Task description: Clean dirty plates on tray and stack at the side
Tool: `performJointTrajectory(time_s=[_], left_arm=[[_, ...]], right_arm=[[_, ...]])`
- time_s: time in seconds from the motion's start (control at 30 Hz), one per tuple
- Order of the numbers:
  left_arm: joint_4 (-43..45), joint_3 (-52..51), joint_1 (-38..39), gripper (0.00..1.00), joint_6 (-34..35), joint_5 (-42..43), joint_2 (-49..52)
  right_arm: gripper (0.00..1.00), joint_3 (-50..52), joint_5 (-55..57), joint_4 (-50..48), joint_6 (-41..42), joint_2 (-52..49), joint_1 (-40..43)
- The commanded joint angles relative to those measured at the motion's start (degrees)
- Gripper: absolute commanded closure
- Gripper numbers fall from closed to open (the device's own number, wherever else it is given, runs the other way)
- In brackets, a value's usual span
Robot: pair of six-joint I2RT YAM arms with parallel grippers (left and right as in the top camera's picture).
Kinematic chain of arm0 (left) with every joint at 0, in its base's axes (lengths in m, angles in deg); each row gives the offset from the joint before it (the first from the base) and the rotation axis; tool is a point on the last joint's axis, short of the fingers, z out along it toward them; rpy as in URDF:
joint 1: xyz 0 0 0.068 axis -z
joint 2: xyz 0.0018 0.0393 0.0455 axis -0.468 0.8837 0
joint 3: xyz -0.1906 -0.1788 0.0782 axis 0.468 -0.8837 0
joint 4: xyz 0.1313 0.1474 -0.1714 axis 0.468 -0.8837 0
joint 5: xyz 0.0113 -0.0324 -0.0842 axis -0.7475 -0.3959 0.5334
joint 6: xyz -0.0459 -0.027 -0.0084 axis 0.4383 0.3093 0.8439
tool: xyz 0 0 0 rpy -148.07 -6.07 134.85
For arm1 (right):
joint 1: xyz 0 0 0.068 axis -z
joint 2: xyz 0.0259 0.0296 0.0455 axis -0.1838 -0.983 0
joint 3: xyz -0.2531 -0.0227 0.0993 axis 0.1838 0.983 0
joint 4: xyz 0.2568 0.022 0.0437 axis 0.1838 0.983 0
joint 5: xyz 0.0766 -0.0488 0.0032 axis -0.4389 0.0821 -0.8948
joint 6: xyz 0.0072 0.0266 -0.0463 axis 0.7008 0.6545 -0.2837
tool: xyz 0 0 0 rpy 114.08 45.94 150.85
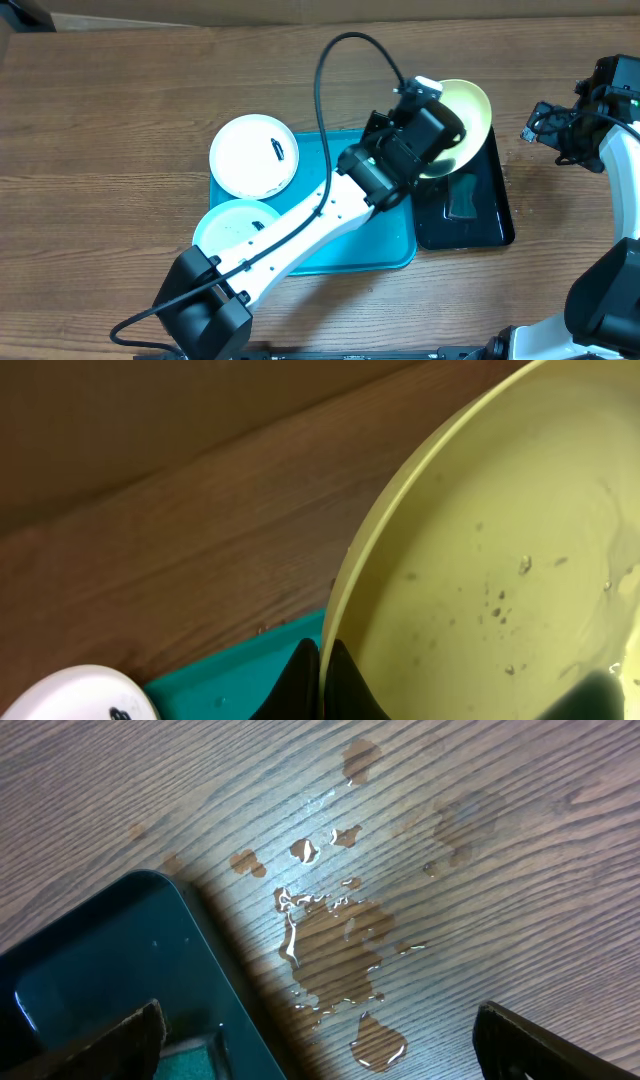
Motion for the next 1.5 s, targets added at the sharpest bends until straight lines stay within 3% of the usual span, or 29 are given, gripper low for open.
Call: performJointTrajectory(time_s=[0.0,0.5,0.63,0.8,1.2,1.33,1.47], left_arm=[[1.99,1.49,1.51,0.96,-6.23,-5.92,1.9],[19.69,1.49,8.2,0.96,-32.89,-26.91,4.07],[23.69,1.49,8.39,0.96,-36.76,-27.93,4.07],[28.83,1.49,8.37,0.96,-37.35,-31.45,4.07],[28.61,1.49,9.25,0.96,-35.15,-32.02,4.07],[26.08,1.46,11.06,0.96,-29.18,-30.93,4.07],[25.4,1.46,10.73,0.96,-28.52,-29.64,4.07]], right_arm=[[0.0,0.26,0.04,-0.11,0.22,0.17,0.17],[0.0,0.26,0.04,-0.11,0.22,0.17,0.17],[0.0,0.26,0.04,-0.11,0.22,0.17,0.17],[0.0,0.26,0.04,-0.11,0.22,0.17,0.17],[0.0,0.26,0.04,-0.11,0.22,0.17,0.17],[0.0,0.26,0.04,-0.11,0.22,0.17,0.17],[0.0,0.26,0.04,-0.11,0.22,0.17,0.17]])
